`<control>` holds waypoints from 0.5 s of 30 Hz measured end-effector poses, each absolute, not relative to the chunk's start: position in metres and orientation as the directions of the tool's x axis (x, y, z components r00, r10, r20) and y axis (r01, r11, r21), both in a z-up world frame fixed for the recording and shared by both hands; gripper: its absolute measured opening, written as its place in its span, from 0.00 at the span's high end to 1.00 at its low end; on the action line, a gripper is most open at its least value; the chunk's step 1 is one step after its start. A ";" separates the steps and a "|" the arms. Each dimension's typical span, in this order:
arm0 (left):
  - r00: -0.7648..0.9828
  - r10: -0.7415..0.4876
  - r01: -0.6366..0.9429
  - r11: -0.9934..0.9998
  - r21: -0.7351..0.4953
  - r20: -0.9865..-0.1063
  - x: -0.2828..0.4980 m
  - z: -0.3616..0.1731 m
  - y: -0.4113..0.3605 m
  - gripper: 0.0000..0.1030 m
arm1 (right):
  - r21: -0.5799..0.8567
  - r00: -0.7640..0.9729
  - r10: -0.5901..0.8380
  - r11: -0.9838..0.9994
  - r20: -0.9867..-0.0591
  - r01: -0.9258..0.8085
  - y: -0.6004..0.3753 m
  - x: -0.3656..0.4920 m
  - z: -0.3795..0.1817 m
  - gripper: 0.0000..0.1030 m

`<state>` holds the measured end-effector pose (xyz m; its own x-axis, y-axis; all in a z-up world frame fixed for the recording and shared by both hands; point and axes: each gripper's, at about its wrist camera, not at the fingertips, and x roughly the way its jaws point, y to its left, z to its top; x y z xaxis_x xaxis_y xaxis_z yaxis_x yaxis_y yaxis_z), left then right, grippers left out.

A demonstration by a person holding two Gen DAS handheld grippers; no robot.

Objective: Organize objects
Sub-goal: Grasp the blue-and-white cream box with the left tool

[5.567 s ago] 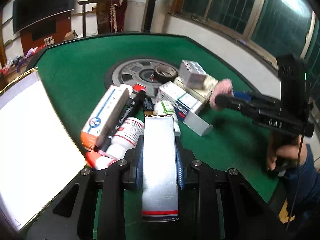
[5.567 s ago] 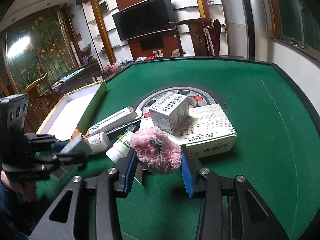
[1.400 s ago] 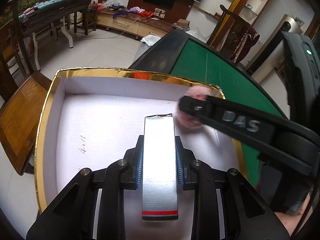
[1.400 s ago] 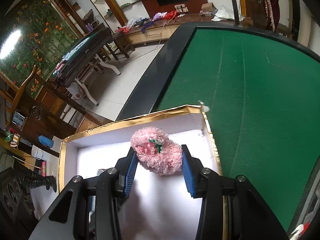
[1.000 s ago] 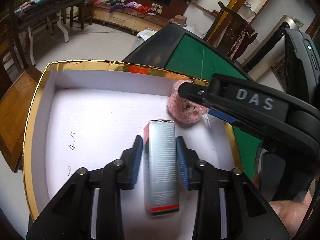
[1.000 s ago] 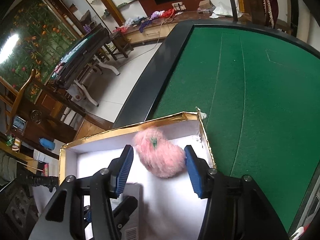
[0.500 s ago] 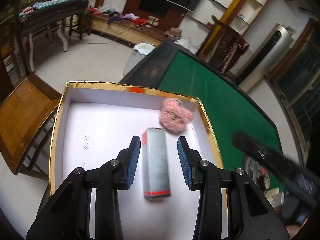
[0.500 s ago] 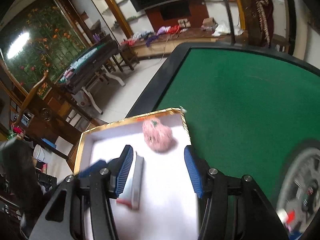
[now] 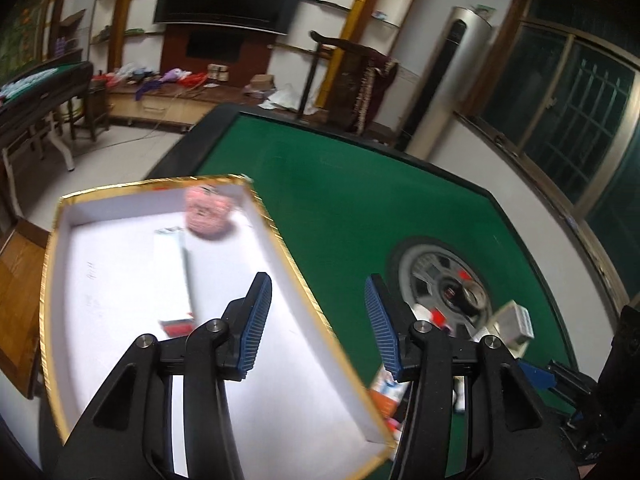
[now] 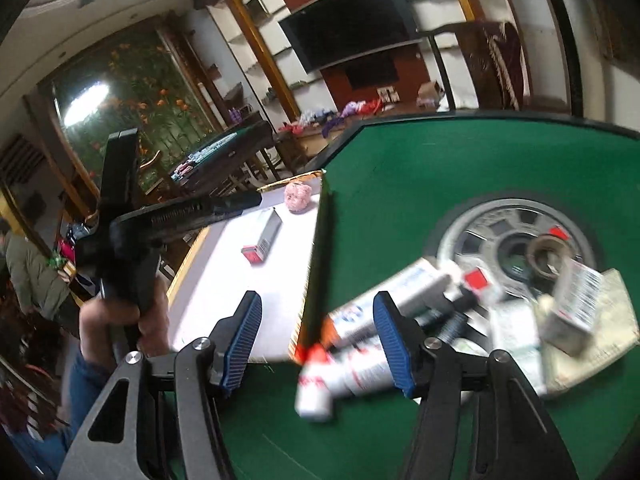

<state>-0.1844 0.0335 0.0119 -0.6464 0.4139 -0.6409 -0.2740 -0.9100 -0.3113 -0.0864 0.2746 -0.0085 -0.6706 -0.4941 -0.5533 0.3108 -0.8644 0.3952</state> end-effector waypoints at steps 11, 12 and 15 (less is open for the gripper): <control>-0.617 0.388 -0.401 -0.904 -0.150 -0.684 -0.164 -0.010 0.108 0.53 | 0.396 -0.722 -0.495 -0.859 -0.483 0.324 0.303 -0.069 0.005 0.36; -0.616 0.386 -0.406 -0.903 -0.144 -0.686 -0.164 -0.011 0.110 0.53 | 0.393 -0.730 -0.491 -0.861 -0.476 0.322 0.305 -0.066 0.007 0.36; -0.610 0.389 -0.426 -0.896 -0.128 -0.691 -0.161 -0.013 0.110 0.53 | 0.366 -0.767 -0.454 -0.880 -0.454 0.304 0.313 -0.057 0.011 0.35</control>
<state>-0.1607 0.1099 -0.0126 -0.6095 0.3885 -0.6911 -0.4261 -0.8956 -0.1277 -0.0569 0.3126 0.0114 -0.7668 -0.4539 -0.4539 0.3039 -0.8795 0.3662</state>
